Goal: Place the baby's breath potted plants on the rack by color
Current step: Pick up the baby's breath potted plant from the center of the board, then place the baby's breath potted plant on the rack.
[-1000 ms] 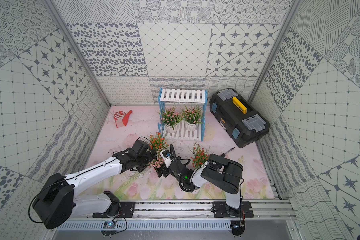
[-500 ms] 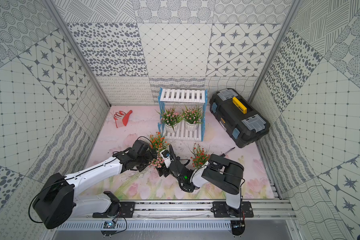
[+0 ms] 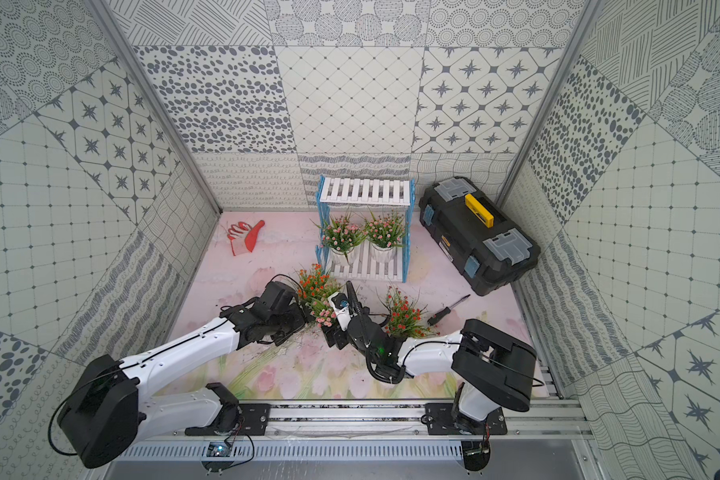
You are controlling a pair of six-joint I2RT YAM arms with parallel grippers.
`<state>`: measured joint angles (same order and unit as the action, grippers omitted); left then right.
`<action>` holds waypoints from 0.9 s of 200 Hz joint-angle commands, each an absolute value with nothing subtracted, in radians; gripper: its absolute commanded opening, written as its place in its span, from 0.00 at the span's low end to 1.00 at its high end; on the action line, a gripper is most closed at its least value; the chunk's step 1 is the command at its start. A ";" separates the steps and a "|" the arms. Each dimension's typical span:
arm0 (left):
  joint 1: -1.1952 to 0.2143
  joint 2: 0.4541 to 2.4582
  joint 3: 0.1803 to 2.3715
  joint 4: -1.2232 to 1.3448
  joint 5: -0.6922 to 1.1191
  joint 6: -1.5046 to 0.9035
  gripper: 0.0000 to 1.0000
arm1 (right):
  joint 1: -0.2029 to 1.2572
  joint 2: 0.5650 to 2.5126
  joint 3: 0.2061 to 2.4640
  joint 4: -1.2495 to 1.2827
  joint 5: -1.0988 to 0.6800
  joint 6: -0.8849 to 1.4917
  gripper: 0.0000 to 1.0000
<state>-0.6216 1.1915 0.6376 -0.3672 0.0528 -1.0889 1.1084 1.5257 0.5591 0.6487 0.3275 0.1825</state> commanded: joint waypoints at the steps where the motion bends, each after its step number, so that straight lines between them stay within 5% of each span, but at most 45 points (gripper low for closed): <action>1: -0.624 1.169 0.612 -0.414 0.069 -1.063 0.98 | 1.103 1.453 0.568 0.666 0.344 0.189 0.72; 180: -0.627 1.077 0.536 -0.422 0.053 -1.075 0.98 | 1.049 1.290 0.780 0.310 0.430 0.175 0.70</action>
